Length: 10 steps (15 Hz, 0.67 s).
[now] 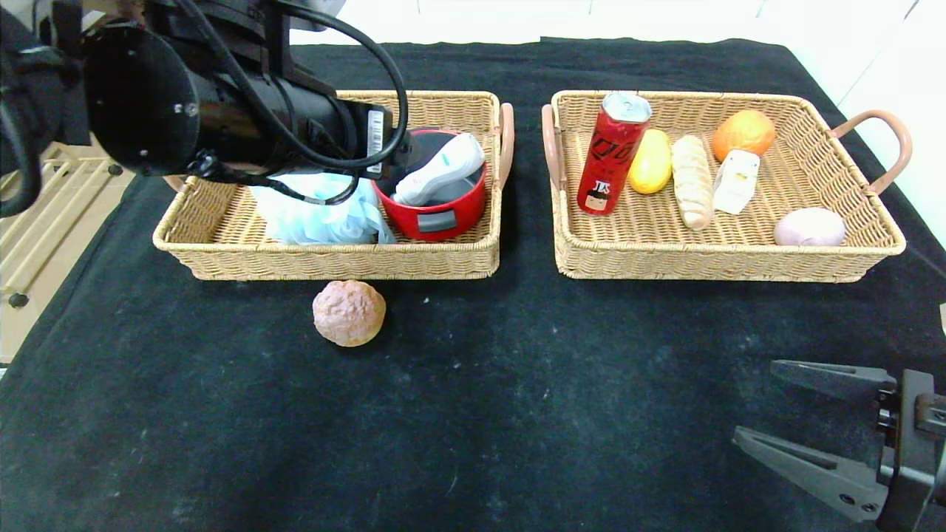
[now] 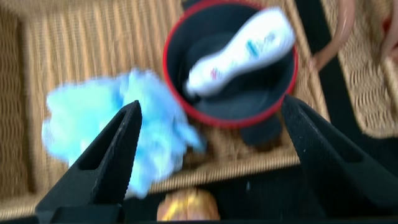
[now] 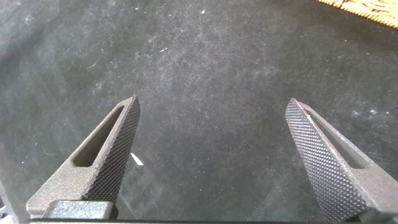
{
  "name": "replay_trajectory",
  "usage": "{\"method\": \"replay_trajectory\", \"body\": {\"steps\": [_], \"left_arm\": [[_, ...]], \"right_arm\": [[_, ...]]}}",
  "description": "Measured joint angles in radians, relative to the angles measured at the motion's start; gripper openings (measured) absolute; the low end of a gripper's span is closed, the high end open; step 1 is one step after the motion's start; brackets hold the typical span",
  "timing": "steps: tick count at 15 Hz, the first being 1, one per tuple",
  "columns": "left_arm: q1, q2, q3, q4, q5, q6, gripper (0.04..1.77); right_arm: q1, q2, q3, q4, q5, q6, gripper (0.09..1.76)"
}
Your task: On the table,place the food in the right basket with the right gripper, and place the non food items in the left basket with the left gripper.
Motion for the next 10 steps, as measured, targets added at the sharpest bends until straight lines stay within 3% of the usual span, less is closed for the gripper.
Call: {"method": "replay_trajectory", "body": {"steps": [4, 10], "left_arm": [[-0.012, -0.083, 0.07, 0.13, 0.013, -0.132, 1.66], [-0.021, -0.193, 0.283, 0.141, 0.005, -0.198, 1.69]], "right_arm": [[0.017, -0.006, 0.007, 0.001, -0.002, 0.0, 1.71], [0.018, -0.003, 0.008, 0.001, -0.003, 0.0, 1.71]]}}
